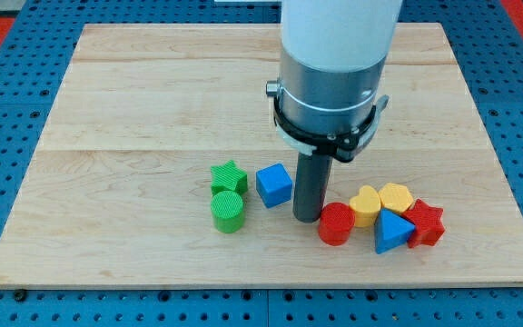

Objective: Place the blue cube to right side of green star

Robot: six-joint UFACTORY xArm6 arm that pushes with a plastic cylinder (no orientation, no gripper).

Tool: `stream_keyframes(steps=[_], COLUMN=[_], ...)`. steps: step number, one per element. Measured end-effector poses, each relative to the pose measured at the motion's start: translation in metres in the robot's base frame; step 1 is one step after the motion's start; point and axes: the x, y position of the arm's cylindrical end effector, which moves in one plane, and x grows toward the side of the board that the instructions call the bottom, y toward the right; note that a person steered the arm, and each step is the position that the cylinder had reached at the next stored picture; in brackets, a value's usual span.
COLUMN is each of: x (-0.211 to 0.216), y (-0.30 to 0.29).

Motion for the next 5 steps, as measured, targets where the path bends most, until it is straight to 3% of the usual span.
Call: stream_keyframes(steps=[2, 3, 5], x=[0.042, 0.045, 0.054], y=[0.008, 0.077, 0.145])
